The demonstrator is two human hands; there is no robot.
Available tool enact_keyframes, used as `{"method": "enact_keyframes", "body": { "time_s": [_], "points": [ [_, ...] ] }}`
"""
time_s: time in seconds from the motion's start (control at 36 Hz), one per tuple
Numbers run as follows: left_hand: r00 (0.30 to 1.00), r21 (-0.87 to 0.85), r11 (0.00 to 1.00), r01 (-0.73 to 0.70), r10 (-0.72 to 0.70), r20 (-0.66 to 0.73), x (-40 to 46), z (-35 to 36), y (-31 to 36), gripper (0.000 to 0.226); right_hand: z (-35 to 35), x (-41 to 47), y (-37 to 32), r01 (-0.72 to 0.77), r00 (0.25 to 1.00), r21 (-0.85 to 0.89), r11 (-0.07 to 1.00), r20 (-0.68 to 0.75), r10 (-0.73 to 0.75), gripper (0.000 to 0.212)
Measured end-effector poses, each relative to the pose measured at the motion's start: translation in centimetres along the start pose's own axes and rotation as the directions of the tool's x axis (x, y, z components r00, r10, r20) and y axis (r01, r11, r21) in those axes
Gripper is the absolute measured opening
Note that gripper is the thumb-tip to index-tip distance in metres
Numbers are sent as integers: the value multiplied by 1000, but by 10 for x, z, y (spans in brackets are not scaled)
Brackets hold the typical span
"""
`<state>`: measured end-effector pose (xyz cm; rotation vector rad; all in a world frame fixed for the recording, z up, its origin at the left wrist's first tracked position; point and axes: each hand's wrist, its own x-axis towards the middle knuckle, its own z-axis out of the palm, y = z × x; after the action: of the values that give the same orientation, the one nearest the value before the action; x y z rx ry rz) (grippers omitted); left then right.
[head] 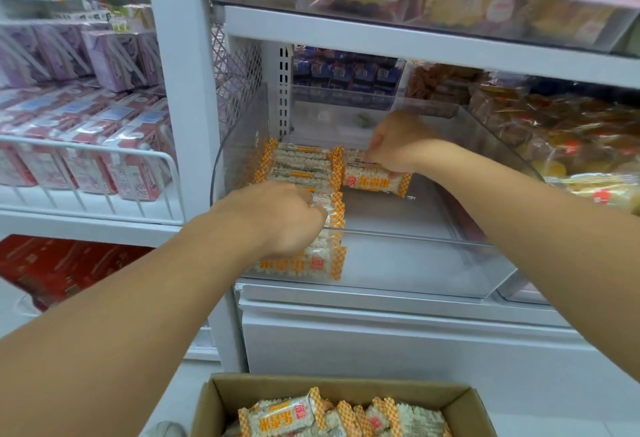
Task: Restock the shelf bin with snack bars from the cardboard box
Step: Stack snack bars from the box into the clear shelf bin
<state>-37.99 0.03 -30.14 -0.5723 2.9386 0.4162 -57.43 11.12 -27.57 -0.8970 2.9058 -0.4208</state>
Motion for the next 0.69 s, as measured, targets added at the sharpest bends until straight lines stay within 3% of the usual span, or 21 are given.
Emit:
{"method": "enact_keyframes", "body": {
  "time_s": [0.06,0.11,0.22,0.33,0.47,0.58,0.64,0.69],
  "points": [
    [1000,6,1000,-9,9,-9,2,2,-1,57,9,-9,-11,-150,971,289,946,221,86,38],
    [1000,1,1000,-7,7,-19,3,3,0,53,21,-20,-21,-271,913,500,823,405,55,38],
    [1000,-12,1000,0,-1,-9,1,1,1,55,33,-31,-36,-361,854,661,658,518,-51,28],
    [1000,25,1000,-5,5,0,-2,-1,1,70,33,-34,-45,-440,812,721,536,574,-106,33],
    [1000,17,1000,9,-8,-11,-2,-1,2,48,26,-36,-38,-463,818,742,485,569,-90,44],
    [1000,-8,1000,28,-28,-9,-2,-1,3,46,15,-42,-25,-441,865,723,531,500,39,61],
    [999,-22,999,47,-47,-10,-2,-1,4,45,13,-45,-21,-471,847,683,558,527,71,69],
    [998,-35,997,64,-64,-13,-1,-1,4,44,13,-50,-22,-502,801,637,585,597,38,64]
  ]
}}
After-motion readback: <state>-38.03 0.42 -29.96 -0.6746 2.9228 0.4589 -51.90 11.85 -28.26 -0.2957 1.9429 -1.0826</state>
